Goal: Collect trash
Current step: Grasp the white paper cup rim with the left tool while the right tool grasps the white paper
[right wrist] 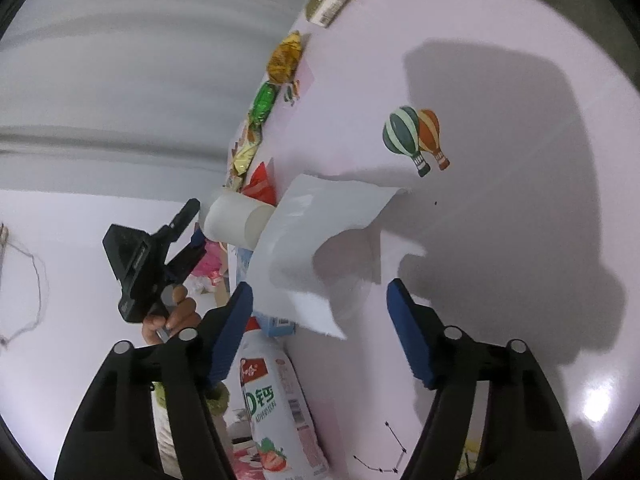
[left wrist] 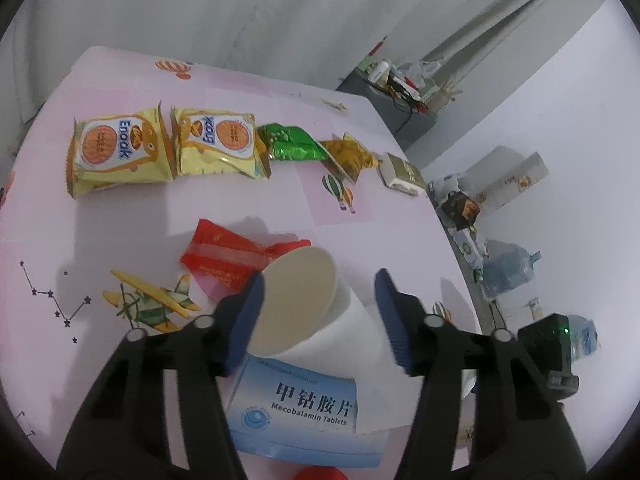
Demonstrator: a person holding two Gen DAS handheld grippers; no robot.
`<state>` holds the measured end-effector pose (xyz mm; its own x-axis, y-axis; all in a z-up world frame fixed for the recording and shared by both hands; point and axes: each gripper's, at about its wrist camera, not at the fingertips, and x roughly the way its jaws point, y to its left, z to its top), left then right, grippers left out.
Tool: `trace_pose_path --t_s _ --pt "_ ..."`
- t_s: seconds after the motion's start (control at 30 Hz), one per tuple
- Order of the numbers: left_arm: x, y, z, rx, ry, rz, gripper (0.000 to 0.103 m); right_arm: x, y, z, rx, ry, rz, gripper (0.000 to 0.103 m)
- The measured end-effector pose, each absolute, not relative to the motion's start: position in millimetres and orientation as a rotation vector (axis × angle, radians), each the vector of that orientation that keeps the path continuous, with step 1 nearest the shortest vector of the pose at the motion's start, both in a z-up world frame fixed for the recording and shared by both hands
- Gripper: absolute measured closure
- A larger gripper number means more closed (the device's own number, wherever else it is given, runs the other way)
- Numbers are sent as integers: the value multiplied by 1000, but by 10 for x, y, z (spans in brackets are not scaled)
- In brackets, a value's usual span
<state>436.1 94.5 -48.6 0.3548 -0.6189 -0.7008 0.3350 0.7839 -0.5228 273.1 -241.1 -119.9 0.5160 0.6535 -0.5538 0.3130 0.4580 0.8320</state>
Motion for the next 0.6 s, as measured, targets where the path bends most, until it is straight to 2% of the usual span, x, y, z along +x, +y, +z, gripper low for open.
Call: trace_pose_path --t_s 0.17,0.37,0.43,0.53,0.6 --pt "4341 911 -522 -290 1043 -655 74 2814 -2409 -1297 1197 1047 287 55" --pt "4294 919 -479 -290 1014 -694 90 2877 -2411 -1271 1225 1006 322 77" --pt "4279 915 -459 -288 1005 -705 94 2876 -2411 -1227 1214 993 323 88" --pt "4240 917 -425 -297 992 -725 98 2897 -2404 -1200 1209 978 321 97" --pt "4200 916 -389 -294 975 -730 100 2891 -2395 -1157 1203 959 332 98"
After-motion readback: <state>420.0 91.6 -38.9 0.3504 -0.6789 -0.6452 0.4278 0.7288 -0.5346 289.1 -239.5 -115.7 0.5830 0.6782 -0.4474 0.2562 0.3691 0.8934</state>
